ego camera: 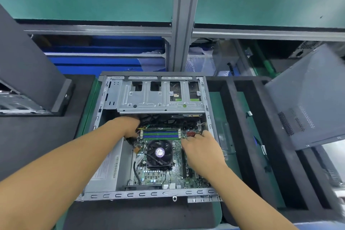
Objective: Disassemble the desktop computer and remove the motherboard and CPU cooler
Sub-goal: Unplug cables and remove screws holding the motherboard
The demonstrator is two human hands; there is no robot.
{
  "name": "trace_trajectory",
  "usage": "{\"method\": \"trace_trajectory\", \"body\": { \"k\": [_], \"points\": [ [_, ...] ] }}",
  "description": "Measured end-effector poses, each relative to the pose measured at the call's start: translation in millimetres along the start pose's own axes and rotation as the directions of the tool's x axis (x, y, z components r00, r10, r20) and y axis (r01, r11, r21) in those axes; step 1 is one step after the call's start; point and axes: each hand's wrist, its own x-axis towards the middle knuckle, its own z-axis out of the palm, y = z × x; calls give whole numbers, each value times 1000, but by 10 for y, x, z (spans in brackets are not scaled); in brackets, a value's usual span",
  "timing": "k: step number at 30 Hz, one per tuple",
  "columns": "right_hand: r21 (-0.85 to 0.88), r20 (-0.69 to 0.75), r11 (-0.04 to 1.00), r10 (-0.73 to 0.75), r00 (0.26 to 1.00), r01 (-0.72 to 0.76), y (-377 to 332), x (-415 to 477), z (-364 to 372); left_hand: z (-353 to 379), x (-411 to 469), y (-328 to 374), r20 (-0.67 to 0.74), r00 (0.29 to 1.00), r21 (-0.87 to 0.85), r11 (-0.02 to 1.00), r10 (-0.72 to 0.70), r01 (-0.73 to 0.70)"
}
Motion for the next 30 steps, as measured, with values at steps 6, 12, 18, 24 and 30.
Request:
{"method": "trace_trajectory", "body": {
  "k": [6, 12, 18, 24, 30],
  "points": [
    [4, -16, 1000, -18, 1000, 18, 13, -21, 5, -26, 27, 66, -55, 995, -90, 993, -81, 75],
    [36, -31, 999, -12, 999, 13, 13, -27, 4, -51, 77, 145, -81, 982, -157, 975, -170, 155],
    [58, -33, 998, -18, 999, 20, 18, -26, 30, -85, 71, 207, -21, 986, -6, 986, -168, 167],
    [44, -5, 999, -4, 1000, 4, 7, -12, 34, -164, 46, 239, 61, 985, -70, 984, -159, 163],
    [21, 0, 1000, -6, 1000, 6, -4, 0, -6, -219, -59, 286, 124, 990, -302, 948, -69, 104]
  ]
}}
